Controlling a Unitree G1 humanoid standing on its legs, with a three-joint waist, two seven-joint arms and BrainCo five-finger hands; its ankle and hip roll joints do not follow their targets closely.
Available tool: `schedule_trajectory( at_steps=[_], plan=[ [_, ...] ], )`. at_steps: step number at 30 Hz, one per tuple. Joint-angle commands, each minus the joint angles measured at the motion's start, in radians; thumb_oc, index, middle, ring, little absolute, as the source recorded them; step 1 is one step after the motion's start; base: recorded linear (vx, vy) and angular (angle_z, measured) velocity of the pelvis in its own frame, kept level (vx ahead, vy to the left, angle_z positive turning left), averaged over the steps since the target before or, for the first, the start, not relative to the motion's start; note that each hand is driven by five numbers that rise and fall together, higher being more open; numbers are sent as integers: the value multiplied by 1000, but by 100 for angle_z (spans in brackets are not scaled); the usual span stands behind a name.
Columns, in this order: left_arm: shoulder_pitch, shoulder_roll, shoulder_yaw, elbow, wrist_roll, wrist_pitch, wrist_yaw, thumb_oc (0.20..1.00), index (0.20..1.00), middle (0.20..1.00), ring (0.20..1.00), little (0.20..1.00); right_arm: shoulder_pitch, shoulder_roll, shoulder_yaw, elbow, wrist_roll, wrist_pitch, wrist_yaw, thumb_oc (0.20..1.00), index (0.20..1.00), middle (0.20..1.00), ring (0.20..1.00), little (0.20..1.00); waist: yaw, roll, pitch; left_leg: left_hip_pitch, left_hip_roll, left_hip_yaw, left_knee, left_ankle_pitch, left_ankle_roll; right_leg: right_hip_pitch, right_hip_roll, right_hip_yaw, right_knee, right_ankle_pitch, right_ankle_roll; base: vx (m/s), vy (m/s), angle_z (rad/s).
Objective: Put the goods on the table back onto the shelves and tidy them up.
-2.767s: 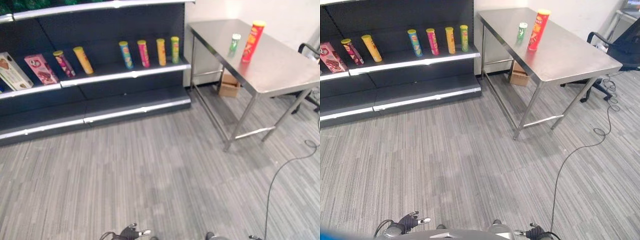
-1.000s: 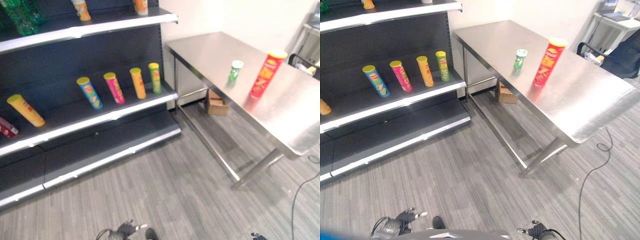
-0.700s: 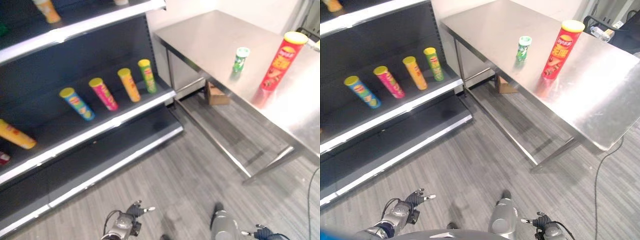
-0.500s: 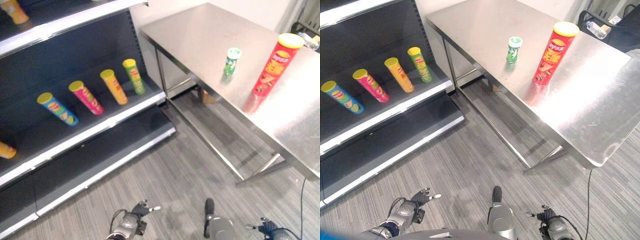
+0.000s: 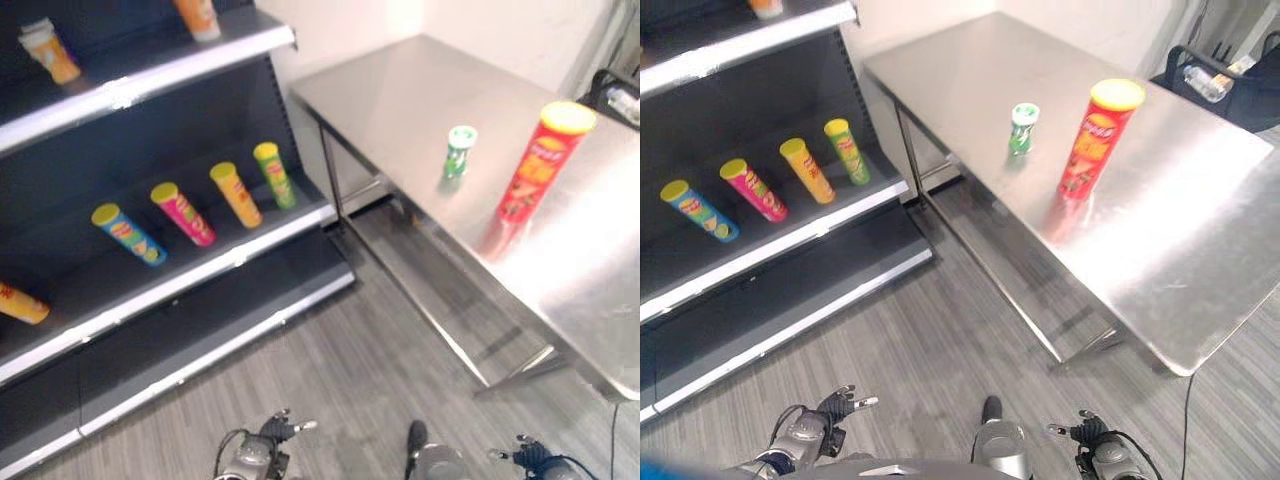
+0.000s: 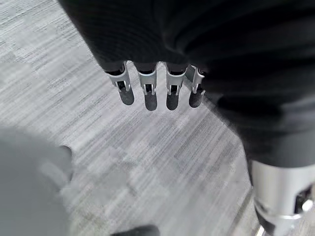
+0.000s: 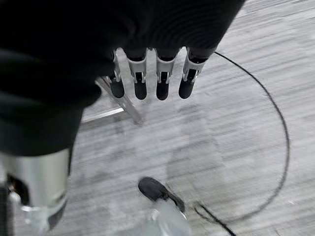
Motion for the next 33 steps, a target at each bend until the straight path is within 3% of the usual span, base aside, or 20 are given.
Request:
schedule_trajectory(
  at_steps=[1,4,6,7,8,10,16,21,24,25,29,33],
  plan=[
    [-56,41,-13,-29,7,-15,2,1000,1000,1000,1000,1000,-4,-15,40,28,7,-1,-11,1000,1000,1000,1000,1000,-15,-36,31,-55,-31,101,115,-86,5,57,-7,-6,-79,-44,70,96,-70,-27],
    [-48,37,-7,-23,7,-15,-1,1000,1000,1000,1000,1000,1,-12,46,33,5,-2,-12,1000,1000,1000,1000,1000,-12,-14,27,-36,-17,104,17,-118,12,77,20,11,-91,-57,78,207,20,-18],
    [-47,36,-3,-14,16,-22,-2,1000,1000,1000,1000,1000,-1,-11,49,35,-3,-8,-13,1000,1000,1000,1000,1000,2,-2,6,-54,-64,58,-300,-160,53,68,17,28,-95,-61,106,137,144,-20],
    [-46,35,-4,-14,16,-22,-2,1000,1000,1000,1000,1000,0,-12,49,35,-3,-8,-13,1000,1000,1000,1000,1000,2,-5,4,-46,-74,61,-316,-154,56,68,12,28,-95,-61,109,78,174,4],
    [-48,35,-4,-14,14,-27,3,1000,1000,1000,1000,1000,1,-16,49,32,-5,-15,-14,1000,1000,1000,1000,1000,11,6,-2,-53,-84,19,-478,-91,70,59,16,43,-95,-55,115,36,102,0],
    [-47,35,-4,-16,9,-26,3,1000,1000,1000,1000,1000,7,-13,46,31,-8,-18,-14,1000,1000,1000,1000,1000,5,20,-15,-24,-83,36,-531,-84,70,64,28,51,-92,-63,122,161,98,-30],
    [-41,38,-22,-38,19,-30,2,1000,1000,1000,1000,1000,9,-1,29,37,-2,-19,-12,1000,1000,1000,1000,1000,1,40,-39,45,-119,104,-594,-82,72,65,13,85,-71,-55,142,166,134,-60],
    [-54,42,-23,-47,15,-33,7,1000,1000,1000,1000,1000,2,7,25,28,2,-19,-11,1000,1000,1000,1000,1000,-3,43,-40,56,-151,117,-604,-104,89,56,-16,92,-51,-56,159,108,139,-18],
    [-66,53,-19,-47,9,-35,13,1000,1000,1000,1000,1000,-2,10,11,21,9,-18,-12,1000,1000,1000,1000,1000,-8,37,-41,66,-189,114,-610,-147,103,39,-58,102,-18,-65,190,89,156,-3],
    [-67,54,-17,-48,9,-35,14,1000,1000,1000,1000,1000,-3,11,12,20,9,-18,-12,1000,1000,1000,1000,1000,-7,39,-39,57,-183,127,-610,-131,112,28,-53,99,-17,-51,182,43,88,0],
    [-65,70,1,-12,18,-29,19,1000,1000,1000,1000,1000,-7,11,-18,39,17,-12,-23,1000,1000,1000,1000,1000,-15,21,-39,66,-215,137,-610,-177,126,-2,-92,115,16,-39,216,82,132,-5],
    [-67,94,24,26,25,-27,18,1000,1000,1000,1000,1000,6,-4,-90,59,72,-13,-33,1000,1000,1000,1000,1000,-25,8,-37,60,-226,154,-610,-191,136,-35,-108,119,33,-19,232,25,84,-18]
  ],
)
